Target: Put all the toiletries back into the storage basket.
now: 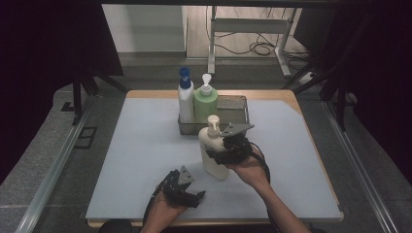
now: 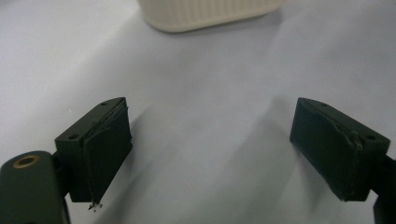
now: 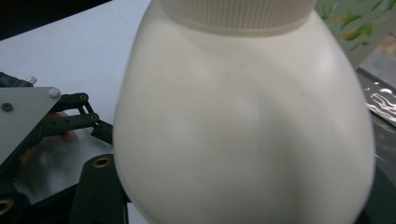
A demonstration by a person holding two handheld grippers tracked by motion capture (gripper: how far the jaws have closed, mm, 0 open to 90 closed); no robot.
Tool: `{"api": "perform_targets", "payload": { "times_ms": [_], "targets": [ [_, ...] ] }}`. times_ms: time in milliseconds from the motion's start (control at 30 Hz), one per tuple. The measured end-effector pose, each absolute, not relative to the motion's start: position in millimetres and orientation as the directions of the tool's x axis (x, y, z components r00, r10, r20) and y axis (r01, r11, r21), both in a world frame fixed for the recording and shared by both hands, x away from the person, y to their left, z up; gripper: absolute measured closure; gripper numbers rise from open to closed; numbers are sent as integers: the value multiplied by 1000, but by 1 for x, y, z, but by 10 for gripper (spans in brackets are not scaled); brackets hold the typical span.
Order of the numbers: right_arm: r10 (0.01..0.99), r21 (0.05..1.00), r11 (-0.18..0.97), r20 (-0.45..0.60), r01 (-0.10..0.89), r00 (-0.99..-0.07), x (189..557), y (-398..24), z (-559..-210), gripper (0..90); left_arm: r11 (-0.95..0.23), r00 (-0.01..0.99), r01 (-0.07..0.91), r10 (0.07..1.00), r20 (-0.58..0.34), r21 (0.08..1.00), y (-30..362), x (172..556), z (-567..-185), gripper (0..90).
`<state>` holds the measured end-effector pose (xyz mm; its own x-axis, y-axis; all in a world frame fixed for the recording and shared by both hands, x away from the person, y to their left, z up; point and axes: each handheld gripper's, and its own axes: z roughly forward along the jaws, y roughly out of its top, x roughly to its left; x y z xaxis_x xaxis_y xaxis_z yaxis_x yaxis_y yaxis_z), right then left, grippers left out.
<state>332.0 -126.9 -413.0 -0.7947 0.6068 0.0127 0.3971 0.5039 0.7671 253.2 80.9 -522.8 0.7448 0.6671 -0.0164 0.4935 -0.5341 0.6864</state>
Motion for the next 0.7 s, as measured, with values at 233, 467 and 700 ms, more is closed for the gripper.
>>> {"api": "perform_targets", "payload": {
  "times_ms": [233, 467, 700],
  "targets": [
    [620, 762, 511, -6, 398, -785, 336, -133, -407, 383, -534, 745, 494, 667, -17, 686, 81, 253, -523, 123],
    [634, 771, 491, 3, 406, -773, 341, -144, -398, 384, -534, 745, 494, 667, -18, 686, 81, 253, -523, 123],
    [648, 785, 470, 3, 403, -762, 345, -154, -386, 384, -531, 744, 495, 668, -20, 688, 81, 253, -523, 123]
  ]
}}
